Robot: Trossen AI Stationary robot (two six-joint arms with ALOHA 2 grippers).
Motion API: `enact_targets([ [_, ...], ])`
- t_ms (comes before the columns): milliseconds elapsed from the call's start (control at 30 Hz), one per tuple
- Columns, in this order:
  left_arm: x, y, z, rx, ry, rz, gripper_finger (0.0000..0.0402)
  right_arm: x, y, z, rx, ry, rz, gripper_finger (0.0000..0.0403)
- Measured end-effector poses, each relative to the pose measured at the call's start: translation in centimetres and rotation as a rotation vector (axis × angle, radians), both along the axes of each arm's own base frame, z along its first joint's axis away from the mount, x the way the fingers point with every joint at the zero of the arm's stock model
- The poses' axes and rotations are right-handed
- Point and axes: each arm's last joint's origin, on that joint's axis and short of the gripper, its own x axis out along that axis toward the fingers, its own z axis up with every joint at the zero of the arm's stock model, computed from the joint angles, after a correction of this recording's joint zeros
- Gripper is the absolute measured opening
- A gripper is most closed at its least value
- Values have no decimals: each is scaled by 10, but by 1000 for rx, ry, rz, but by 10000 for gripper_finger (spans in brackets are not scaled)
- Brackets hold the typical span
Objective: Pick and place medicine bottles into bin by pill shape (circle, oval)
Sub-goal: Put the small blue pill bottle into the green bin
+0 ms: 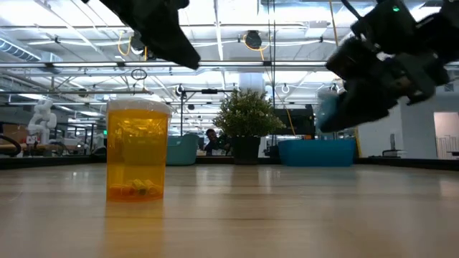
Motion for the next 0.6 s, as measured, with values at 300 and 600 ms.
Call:
enact_targets([
  [300, 27, -6, -13, -53, -93, -158, 237, 37, -9, 43, 26, 91, -107, 103],
  [600, 55, -10, -20, -65, -169, -215, 257, 65, -17, 53, 8, 75, -130, 104],
])
